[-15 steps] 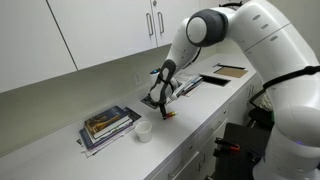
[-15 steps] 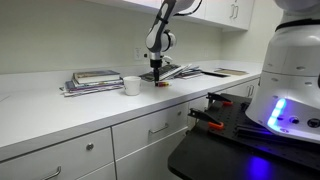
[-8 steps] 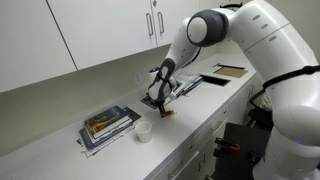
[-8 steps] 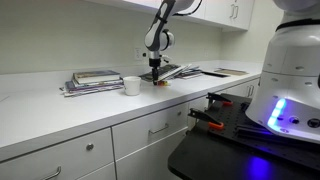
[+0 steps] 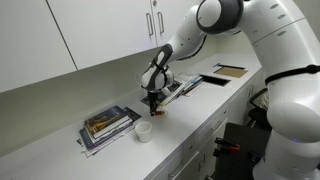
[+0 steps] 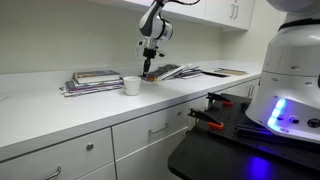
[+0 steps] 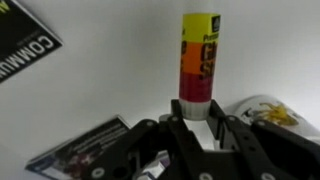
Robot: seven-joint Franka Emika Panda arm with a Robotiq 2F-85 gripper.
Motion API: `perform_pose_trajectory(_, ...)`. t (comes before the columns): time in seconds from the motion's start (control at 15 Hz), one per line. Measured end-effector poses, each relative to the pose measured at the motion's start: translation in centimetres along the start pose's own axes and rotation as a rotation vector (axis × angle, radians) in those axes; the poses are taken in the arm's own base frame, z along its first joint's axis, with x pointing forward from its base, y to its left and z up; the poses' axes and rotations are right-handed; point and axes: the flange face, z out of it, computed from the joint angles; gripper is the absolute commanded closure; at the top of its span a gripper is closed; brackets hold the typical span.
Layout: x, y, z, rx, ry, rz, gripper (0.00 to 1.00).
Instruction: Put the glue stick into the white mug.
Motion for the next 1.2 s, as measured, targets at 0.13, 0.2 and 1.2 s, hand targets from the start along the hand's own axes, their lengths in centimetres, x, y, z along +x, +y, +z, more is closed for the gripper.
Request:
perform_pose_trajectory(0.13, 0.6, -0.8, -1.2, -0.004, 0.104, -0.021, 0.92)
perform_pose_trajectory(0.2, 0.6, -1.1, -1.8, -0.014, 0.15, -0.034, 0.92)
perform_pose_trajectory(1.2, 0.0, -7.3, -6.6, 0.09, 0.665, -0.158, 0.92)
